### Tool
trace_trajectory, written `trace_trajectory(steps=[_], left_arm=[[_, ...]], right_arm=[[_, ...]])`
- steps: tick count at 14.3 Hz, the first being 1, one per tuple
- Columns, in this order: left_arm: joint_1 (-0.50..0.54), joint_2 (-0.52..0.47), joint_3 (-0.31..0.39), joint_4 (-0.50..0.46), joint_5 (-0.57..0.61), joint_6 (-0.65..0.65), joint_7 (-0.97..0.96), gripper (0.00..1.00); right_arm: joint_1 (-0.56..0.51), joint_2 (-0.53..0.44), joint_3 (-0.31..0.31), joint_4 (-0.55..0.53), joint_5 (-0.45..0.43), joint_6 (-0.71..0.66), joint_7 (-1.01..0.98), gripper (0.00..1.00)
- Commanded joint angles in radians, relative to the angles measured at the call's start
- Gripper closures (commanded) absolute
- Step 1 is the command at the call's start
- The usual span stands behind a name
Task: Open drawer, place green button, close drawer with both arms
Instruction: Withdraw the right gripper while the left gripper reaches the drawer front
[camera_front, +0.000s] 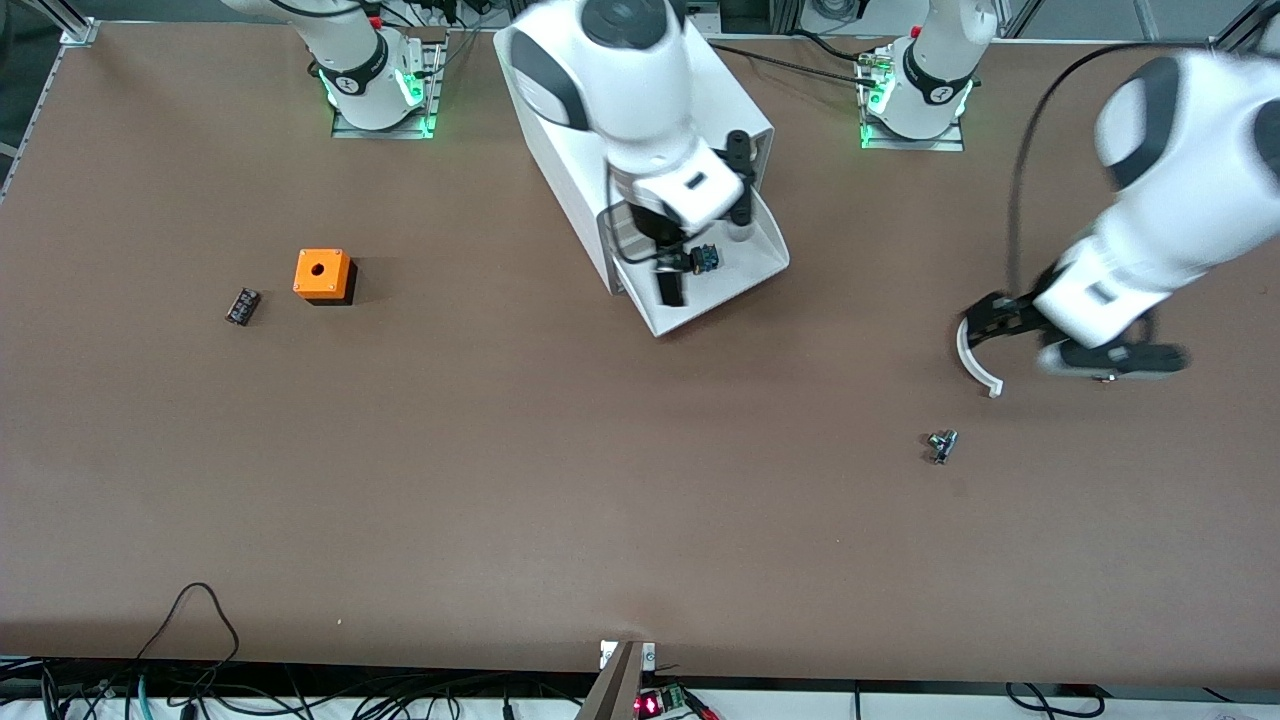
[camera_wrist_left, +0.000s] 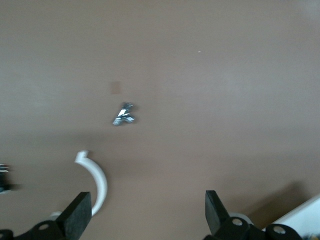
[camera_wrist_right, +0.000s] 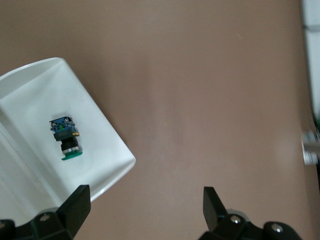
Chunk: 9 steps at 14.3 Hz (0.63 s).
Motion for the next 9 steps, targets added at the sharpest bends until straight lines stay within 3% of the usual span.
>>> trace_trajectory(steps=[1, 4, 9], left_arm=[[-0.057, 0.040, -0.009, -0.063, -0.010, 0.117, -0.143, 0.00], [-0.105, 0.080, -0.049, -0.130, -0.010, 0.235, -0.345, 0.00], [-0.214, 0.143, -0.092, -0.264, -0.008, 0.431, -0.675, 0.00]], right_arm=[[-0.102, -0.140, 0.006, -0.133, -0.001, -0.032, 0.265, 0.00], [-0.248, -0.224, 0.006, -0.195, -0.005, -0.108, 0.522, 0.00], [-0.474, -0.305, 0.007, -0.245, -0.002, -0.247, 0.740, 0.00]])
